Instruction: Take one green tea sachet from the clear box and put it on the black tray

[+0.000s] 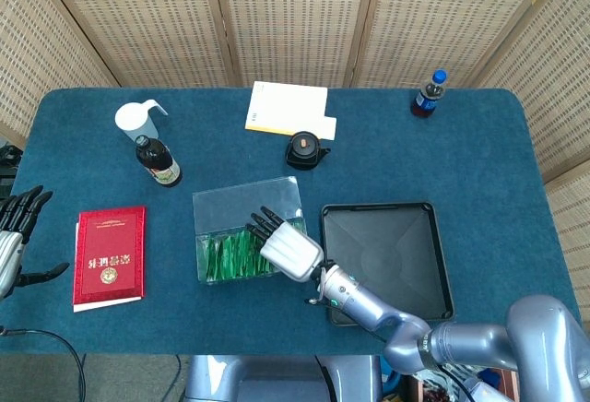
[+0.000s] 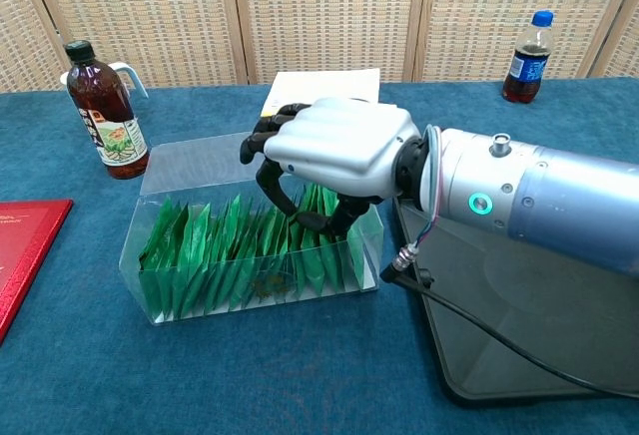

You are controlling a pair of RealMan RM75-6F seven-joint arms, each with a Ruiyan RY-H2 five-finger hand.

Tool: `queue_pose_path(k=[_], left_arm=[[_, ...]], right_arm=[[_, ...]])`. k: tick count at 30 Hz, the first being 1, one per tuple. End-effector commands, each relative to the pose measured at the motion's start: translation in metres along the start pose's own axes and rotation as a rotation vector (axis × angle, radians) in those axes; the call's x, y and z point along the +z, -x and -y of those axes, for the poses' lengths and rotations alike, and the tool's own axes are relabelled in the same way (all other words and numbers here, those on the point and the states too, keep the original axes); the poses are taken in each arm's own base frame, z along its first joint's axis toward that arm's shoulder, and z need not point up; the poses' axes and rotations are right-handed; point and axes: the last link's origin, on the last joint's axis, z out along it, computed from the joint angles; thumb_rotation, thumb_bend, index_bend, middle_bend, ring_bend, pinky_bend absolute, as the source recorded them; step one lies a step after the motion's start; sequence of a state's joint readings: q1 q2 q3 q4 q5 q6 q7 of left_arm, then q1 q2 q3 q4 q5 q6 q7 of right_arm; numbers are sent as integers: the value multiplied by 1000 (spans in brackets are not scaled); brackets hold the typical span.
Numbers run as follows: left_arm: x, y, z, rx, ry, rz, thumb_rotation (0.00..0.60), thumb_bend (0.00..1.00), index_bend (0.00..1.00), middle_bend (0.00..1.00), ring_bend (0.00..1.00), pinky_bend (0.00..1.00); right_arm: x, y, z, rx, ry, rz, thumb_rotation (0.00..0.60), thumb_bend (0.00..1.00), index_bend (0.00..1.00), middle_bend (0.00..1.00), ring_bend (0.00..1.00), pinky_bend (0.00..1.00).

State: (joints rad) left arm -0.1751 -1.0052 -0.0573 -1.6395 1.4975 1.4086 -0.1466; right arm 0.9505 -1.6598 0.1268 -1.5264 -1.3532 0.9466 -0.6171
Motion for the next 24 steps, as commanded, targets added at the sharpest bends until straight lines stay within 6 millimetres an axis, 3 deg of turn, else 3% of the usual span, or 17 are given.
queue_pose_path(k=[1, 9, 24], left_arm=[[0, 0, 0, 0, 1, 0, 600, 54, 0, 0, 0, 0], [0, 0, -1, -1, 5, 2, 600, 54, 0, 0, 0, 0], [-3, -3, -1, -11, 12, -6, 600, 55, 0, 0, 0, 0]], right_arm=[[0, -1, -1, 2, 2, -4, 600, 612, 666, 239, 120, 142], [-4, -13, -1, 0, 1, -37, 600, 612, 666, 242, 121, 142], [-33, -82, -20, -76, 56, -182, 600, 612, 667, 247, 123, 150]])
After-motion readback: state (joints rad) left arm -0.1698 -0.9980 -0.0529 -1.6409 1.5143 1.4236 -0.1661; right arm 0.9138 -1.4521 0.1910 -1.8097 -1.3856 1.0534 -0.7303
